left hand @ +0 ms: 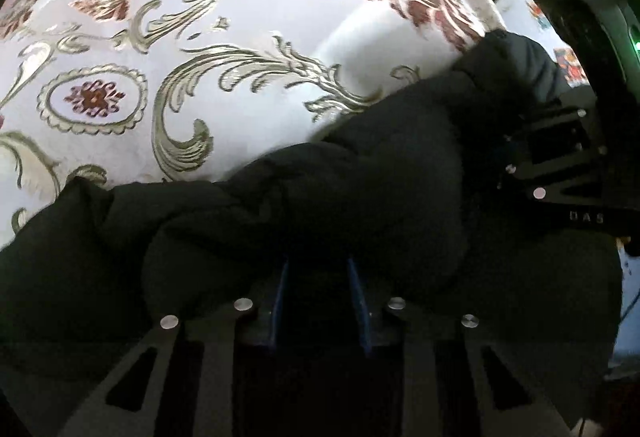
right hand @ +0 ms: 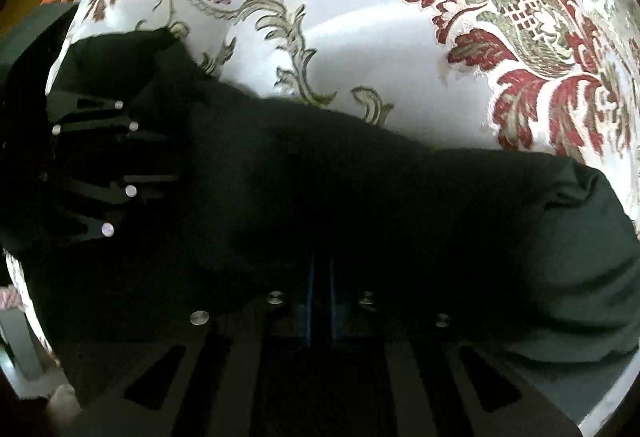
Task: Fold large clothes
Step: 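Fold the held hem over onto the jacket body with both tools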
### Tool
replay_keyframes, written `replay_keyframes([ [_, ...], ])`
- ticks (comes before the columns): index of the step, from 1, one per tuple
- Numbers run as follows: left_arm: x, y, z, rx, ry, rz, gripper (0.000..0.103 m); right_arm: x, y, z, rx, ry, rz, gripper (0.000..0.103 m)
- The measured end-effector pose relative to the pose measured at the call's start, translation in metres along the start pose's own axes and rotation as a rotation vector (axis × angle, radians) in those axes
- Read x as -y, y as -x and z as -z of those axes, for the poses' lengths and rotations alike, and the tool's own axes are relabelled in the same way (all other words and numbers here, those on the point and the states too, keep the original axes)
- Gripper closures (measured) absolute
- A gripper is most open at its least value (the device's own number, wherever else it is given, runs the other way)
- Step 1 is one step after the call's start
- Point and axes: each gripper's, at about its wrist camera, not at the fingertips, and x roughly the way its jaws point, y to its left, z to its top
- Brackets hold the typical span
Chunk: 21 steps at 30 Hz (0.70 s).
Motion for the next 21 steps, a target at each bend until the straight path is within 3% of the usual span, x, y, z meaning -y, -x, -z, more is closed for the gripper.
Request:
replay_keyframes([
  [5, 0.000, 0.027, 0.020, 0.062, 0.045, 0.028, 0.075, -0.003, 0.014, 0.022, 0.092, 0.005, 0.001, 0.102],
  [10, -0.009, 0.036, 0.030, 0.035, 0.071, 0.016, 0.076, -0.012, 0.032, 0.048, 0.117, 0.057, 0.045, 0.102],
  [14, 0.000, 0.014, 0.027, 0.043, 0.100, -0.089, 0.076, 0.000, 0.013, 0.035, 0.130, -0.055, 0.046, 0.102],
  [17, 0.004, 0.016, 0.033, 0.093, 0.140, -0.109, 0.076, -0.009, 0.008, 0.036, 0.158, -0.043, 0.109, 0.102],
  [21, -0.011, 0.035, 0.046, 0.160, 0.259, -0.045, 0.076, -0.012, 0.021, 0.061, 0.314, -0.055, 0.101, 0.100],
])
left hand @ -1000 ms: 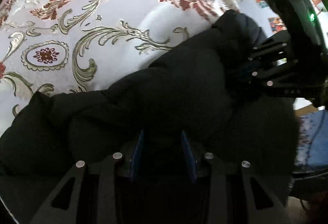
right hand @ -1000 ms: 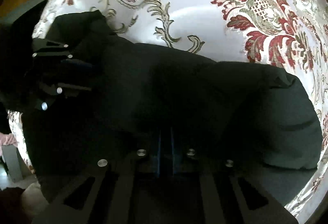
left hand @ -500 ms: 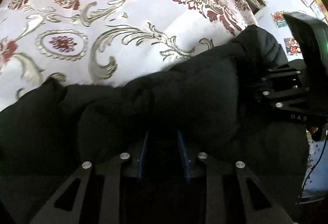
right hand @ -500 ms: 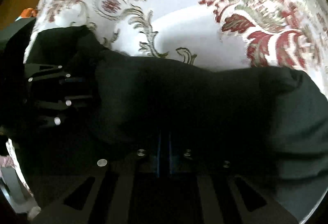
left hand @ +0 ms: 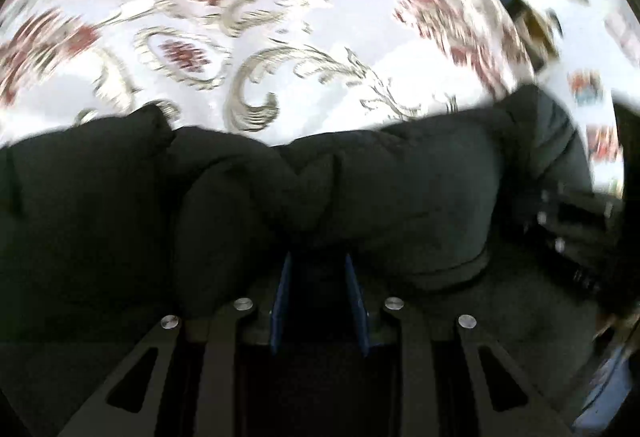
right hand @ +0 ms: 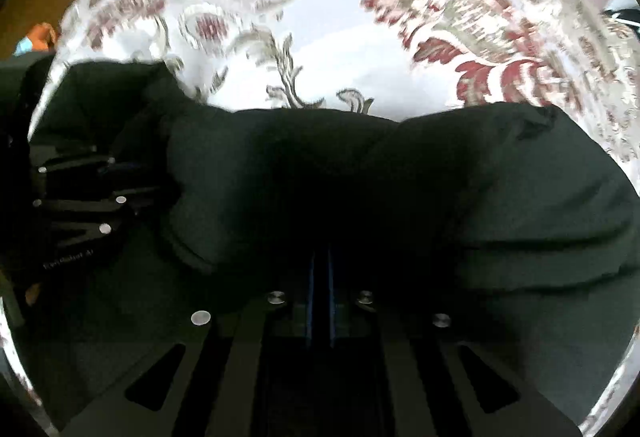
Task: Fold large clothes
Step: 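Fold the held hem over onto the jacket body with both tools, then open both tools and raise them above the folded jacket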
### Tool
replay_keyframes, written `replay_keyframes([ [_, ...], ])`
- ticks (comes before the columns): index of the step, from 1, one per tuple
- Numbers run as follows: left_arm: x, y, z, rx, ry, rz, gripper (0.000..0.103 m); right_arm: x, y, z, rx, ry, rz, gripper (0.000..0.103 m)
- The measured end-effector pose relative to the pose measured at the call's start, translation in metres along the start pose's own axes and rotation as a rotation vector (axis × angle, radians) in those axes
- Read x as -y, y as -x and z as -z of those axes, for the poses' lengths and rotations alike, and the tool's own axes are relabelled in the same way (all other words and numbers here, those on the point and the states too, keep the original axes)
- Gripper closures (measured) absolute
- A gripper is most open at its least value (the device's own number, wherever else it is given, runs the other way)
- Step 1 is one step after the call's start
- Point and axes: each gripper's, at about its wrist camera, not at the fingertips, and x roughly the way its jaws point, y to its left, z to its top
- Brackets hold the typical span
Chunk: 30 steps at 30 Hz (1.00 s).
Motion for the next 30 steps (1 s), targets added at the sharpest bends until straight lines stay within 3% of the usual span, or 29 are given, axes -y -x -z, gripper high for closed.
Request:
replay_keyframes([
  [3, -0.011, 0.027, 0.011, 0.068, 0.085, -0.010, 0.073, 0.005, 0.027, 0.017, 0.098, -0.019, -0.025, 0.090],
  [5, -0.008, 0.046, 0.018, 0.131, 0.099, -0.042, 0.066, 0.006, 0.046, 0.017, 0.150, -0.028, -0.033, 0.063],
  [8, 0.000, 0.071, 0.028, 0.230, 0.091, -0.083, 0.049, 0.004, 0.072, 0.028, 0.211, -0.011, 0.040, 0.045],
  [10, 0.001, 0.088, 0.028, 0.288, 0.091, -0.098, 0.041, 0.003, 0.088, 0.041, 0.272, -0.001, 0.093, 0.043],
  [12, 0.006, 0.102, 0.029, 0.328, 0.099, -0.114, 0.025, 0.006, 0.101, 0.043, 0.311, -0.018, 0.113, 0.041],
  [18, 0.018, 0.144, 0.055, 0.442, 0.122, -0.185, 0.007, 0.015, 0.153, 0.057, 0.437, -0.079, 0.140, 0.019],
  [20, 0.022, 0.155, 0.064, 0.474, 0.116, -0.203, 0.005, 0.015, 0.167, 0.064, 0.474, -0.097, 0.144, 0.009],
  [22, 0.027, 0.167, 0.073, 0.511, 0.104, -0.212, 0.003, 0.015, 0.179, 0.070, 0.515, -0.100, 0.158, 0.005],
  [26, 0.038, 0.193, 0.093, 0.597, 0.099, -0.212, 0.000, 0.008, 0.200, 0.082, 0.584, -0.095, 0.168, 0.002],
  [30, 0.057, 0.218, 0.113, 0.680, 0.069, -0.282, 0.000, -0.003, 0.220, 0.097, 0.648, -0.077, 0.151, 0.002],
])
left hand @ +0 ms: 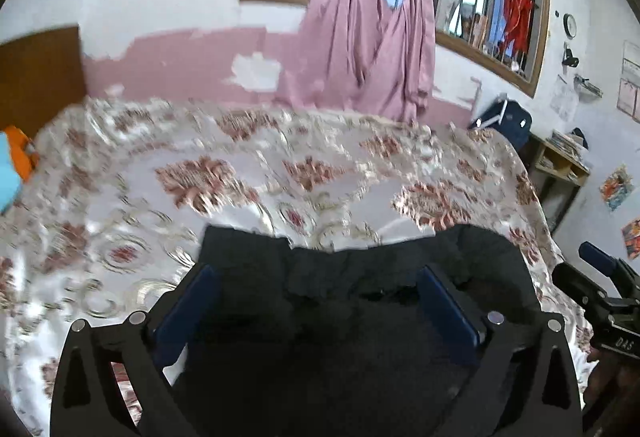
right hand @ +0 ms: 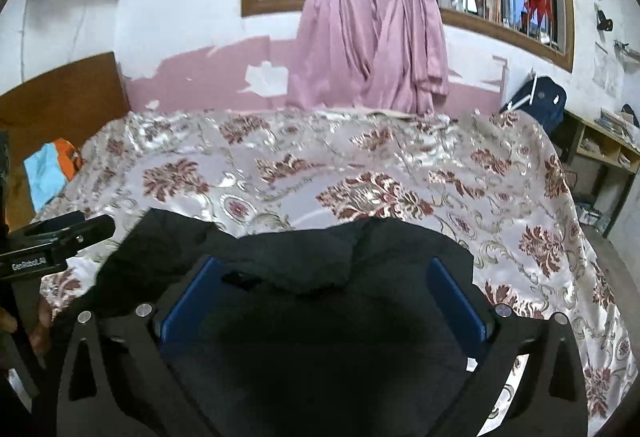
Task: Fold large clothes
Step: 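Open both tools and raise them above the folded jacket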
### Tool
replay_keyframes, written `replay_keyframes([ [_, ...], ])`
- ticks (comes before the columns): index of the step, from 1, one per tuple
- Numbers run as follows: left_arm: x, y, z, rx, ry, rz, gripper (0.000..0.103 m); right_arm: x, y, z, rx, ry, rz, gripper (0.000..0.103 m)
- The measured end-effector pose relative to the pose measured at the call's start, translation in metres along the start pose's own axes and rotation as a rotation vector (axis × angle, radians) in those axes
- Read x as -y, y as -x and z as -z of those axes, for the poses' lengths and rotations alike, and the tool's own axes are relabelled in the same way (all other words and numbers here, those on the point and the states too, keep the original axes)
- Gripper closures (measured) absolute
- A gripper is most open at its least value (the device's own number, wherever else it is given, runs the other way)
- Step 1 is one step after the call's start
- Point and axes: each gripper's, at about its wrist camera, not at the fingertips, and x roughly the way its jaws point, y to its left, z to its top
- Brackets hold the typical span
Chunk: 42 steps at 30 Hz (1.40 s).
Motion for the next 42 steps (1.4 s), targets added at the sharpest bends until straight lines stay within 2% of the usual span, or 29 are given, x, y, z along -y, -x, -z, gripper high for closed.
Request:
replay_keyframes([
  [4, 0.013, 0.043, 0.002, 0.095, -0.087, -0.006, 0.000, -0.007, 0.031, 0.005, 0.082, -0.016, 0.007, 0.002],
  [10, 0.024, 0.120, 0.014, 0.182, -0.140, 0.014, 0.000, -0.014, 0.091, 0.015, 0.146, -0.032, -0.002, 0.002],
  [14, 0.028, 0.175, 0.027, 0.216, -0.136, 0.012, 0.000, -0.023, 0.141, 0.023, 0.182, -0.011, 0.006, 0.002],
  [19, 0.027, 0.249, 0.046, 0.253, -0.119, 0.018, 0.000, -0.025, 0.207, 0.032, 0.193, -0.058, -0.018, 0.002],
  [25, 0.027, 0.316, 0.067, 0.278, -0.152, -0.035, 0.000, -0.035, 0.267, 0.052, 0.218, -0.065, -0.038, 0.002],
  [30, 0.025, 0.350, 0.086, 0.280, -0.151, -0.059, 0.000, -0.045, 0.308, 0.073, 0.243, -0.044, -0.053, 0.002],
  [35, 0.020, 0.372, 0.105, 0.282, -0.142, -0.071, 0.000, -0.050, 0.329, 0.093, 0.234, -0.030, -0.047, 0.002],
  [42, 0.032, 0.386, 0.133, 0.305, -0.221, -0.087, 0.000, -0.061, 0.359, 0.118, 0.267, 0.020, -0.046, 0.002],
])
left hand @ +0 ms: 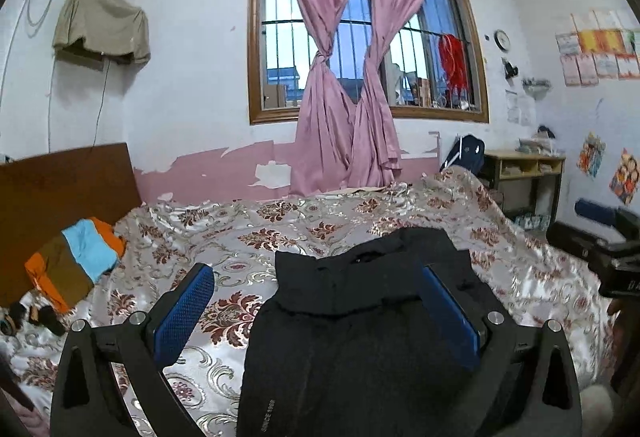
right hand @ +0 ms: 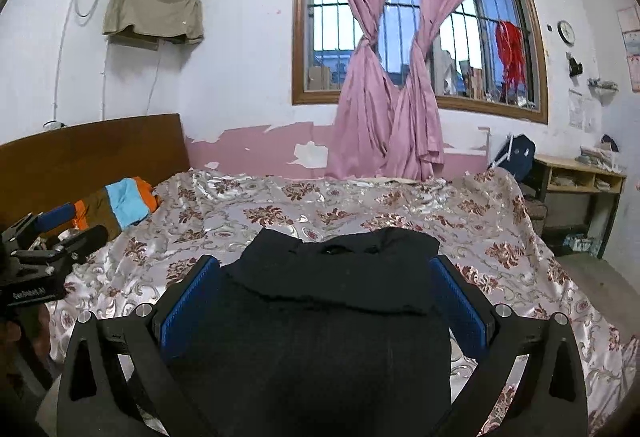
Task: Fold large clothes
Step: 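Open both tools and raise them above the folded jacket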
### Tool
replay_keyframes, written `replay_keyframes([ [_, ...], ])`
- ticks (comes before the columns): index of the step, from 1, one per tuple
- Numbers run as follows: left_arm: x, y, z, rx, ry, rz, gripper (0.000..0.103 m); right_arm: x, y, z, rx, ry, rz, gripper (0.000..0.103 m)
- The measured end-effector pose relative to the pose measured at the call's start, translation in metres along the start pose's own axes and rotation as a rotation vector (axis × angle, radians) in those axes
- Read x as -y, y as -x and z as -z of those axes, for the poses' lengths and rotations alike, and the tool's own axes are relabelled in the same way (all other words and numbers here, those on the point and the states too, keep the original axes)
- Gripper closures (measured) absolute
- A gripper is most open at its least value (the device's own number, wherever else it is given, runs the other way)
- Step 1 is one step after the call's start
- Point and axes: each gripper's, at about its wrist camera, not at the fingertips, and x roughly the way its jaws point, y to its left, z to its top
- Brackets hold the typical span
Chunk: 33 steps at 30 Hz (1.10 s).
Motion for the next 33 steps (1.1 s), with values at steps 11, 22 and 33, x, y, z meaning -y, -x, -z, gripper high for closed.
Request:
replay_keyframes([
  [11, 0.005, 0.013, 0.024, -0.026, -0.012, 0.013, 0.000, -0.002, 0.027, 0.023, 0.021, 0.000, 0.061, 0.002],
  [22, 0.002, 0.013, 0.089, -0.134, -0.104, 0.049, 0.000, 0.002, 0.029, 0.077, -0.105, 0.111, 0.074, 0.002],
  [33, 0.016, 0.013, 0.173, -0.357, -0.127, 0.084, 0.000, 0.010, 0.016, 0.160, -0.377, 0.090, 0.055, 0.002],
])
